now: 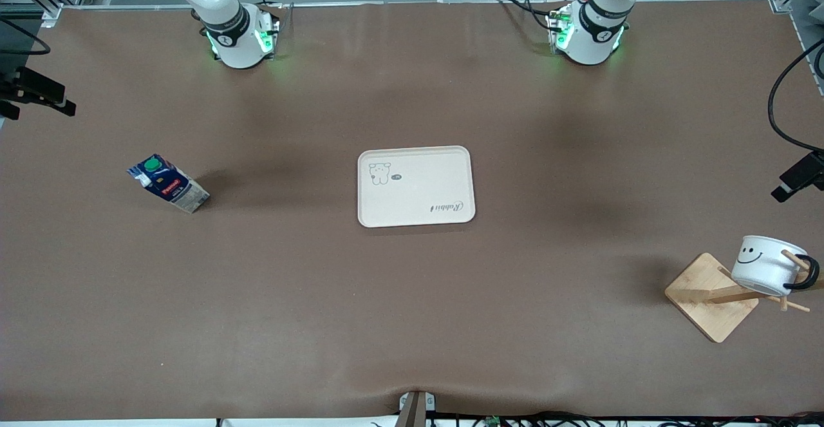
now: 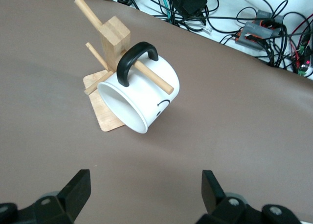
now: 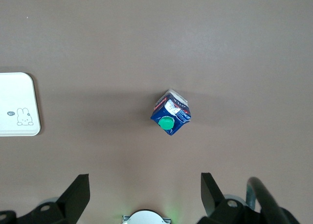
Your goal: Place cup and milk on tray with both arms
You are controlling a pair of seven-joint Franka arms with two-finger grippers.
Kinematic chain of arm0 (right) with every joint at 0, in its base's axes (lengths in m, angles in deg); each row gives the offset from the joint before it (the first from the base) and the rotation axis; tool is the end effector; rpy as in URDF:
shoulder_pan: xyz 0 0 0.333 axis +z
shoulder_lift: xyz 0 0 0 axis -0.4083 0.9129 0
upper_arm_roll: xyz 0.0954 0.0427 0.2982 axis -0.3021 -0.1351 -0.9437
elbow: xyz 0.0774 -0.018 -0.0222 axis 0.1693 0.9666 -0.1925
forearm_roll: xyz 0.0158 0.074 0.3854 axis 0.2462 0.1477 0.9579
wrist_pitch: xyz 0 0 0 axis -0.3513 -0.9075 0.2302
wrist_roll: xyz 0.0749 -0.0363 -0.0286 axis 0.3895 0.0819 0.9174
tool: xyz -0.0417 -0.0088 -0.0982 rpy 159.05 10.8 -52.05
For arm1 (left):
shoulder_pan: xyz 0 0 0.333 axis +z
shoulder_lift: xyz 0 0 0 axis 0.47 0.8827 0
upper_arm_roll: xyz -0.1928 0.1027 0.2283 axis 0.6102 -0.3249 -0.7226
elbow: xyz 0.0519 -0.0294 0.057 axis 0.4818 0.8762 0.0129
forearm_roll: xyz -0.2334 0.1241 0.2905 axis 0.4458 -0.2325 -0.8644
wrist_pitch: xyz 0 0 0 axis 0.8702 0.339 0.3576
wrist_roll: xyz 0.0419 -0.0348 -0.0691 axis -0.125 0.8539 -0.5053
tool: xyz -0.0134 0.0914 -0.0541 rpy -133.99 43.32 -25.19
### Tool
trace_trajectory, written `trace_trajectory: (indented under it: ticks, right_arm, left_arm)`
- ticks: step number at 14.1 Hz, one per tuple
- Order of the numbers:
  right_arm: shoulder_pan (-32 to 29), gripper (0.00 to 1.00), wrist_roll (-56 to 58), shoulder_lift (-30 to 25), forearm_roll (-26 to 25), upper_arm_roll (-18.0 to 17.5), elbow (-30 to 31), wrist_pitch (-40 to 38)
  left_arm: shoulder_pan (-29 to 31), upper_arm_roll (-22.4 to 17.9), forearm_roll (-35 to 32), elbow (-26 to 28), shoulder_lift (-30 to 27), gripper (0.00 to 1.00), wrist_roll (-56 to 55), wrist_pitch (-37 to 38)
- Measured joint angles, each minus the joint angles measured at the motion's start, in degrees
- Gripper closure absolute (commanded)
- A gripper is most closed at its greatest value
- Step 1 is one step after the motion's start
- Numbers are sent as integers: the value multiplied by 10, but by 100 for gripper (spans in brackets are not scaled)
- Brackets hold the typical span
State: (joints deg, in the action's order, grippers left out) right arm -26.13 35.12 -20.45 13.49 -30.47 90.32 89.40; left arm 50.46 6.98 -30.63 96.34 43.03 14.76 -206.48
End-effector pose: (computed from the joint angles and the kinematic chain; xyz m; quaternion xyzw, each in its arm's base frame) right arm 0.5265 -0.0618 0.6456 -0.9984 -0.0146 0.0469 0.0274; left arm 0.5688 0.1378 0.5274 0.9697 0.1606 0.1665 0.0781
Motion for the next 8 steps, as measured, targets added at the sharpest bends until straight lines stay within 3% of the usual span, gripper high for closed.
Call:
trace_trajectory:
  ticks: [4,8]
  right_arm:
    - [-2,0,0,15,0,0,0,3]
    - [-7,0,0,45,0,0,0,18]
  left_arm:
    - [3,0,44,31,22,0,26,-72]
    - [2,3,63,35,57,7,71,-139]
